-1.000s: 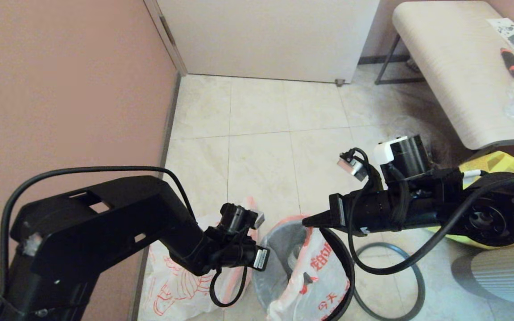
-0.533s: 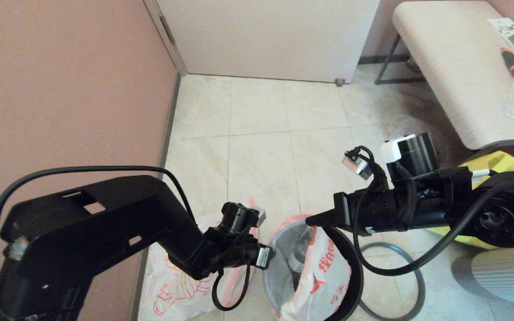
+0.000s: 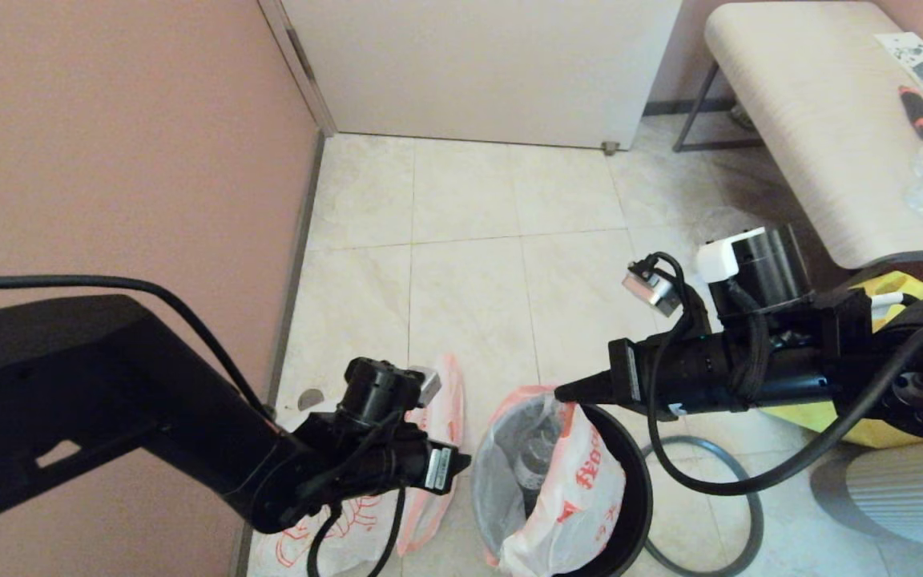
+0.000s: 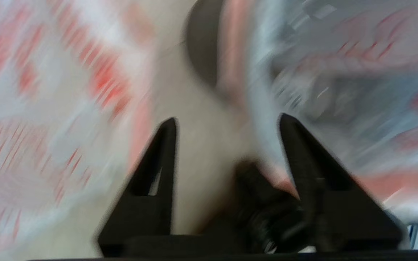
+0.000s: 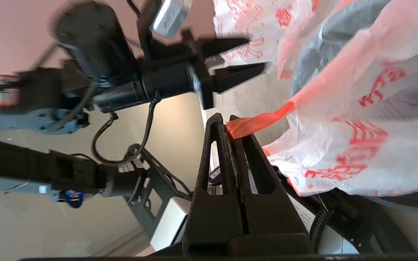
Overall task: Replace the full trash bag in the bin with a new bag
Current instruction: Place the trash bag on the floor
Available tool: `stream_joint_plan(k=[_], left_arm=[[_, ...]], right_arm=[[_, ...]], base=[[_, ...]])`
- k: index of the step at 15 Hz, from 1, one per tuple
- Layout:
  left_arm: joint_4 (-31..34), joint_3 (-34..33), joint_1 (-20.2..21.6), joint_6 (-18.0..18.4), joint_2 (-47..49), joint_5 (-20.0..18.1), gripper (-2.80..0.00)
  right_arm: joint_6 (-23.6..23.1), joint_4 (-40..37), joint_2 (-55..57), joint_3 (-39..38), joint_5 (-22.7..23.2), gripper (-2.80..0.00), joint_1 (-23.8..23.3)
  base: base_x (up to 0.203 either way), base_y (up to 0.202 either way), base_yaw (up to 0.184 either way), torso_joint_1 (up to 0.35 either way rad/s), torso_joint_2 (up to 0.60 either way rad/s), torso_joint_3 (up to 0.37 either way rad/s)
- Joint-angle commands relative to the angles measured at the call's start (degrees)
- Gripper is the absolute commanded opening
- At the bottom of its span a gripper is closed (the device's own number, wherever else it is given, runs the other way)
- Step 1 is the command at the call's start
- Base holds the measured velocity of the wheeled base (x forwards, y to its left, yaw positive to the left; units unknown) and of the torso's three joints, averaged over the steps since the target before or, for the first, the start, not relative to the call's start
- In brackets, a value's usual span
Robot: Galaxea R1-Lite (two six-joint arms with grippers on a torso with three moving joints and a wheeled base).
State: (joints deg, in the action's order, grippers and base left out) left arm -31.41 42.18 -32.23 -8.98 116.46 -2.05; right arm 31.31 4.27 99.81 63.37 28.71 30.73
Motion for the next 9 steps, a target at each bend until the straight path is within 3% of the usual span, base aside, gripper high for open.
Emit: stream_joint_plan(k=[1, 5, 7, 9], left_arm=[[-3.12, -7.17, 3.16, -0.19, -3.04, -0.22, -2.80], [-27.94, -21.95, 8.78, -0.31, 7.38, -1.46, -2.80], [-44.44, -27.00, 8.94, -0.03, 17.83, -1.61, -2.80], [-52.16, -30.77, 8.22, 0.36, 25.02, -1.77, -2.80]], right_arm=[[0.16, -2.03, -4.56, 1.25, 0.13, -2.80, 0.10], [0.03, -7.30, -10.13, 7.50, -0.12, -2.80, 0.19], [0.03, -9.15, -10.67, 13.98, -1.75, -2.80, -0.57], [0.31, -11.97, -11.20, 20.17, -2.63, -2.80, -1.30]], base=[[0.000, 0.000, 0.000, 0.000, 0.00, 0.000], [0.000, 0.000, 0.000, 0.000, 0.00, 0.000], [0.000, 0.000, 0.000, 0.000, 0.00, 0.000], [0.000, 0.000, 0.000, 0.000, 0.00, 0.000]])
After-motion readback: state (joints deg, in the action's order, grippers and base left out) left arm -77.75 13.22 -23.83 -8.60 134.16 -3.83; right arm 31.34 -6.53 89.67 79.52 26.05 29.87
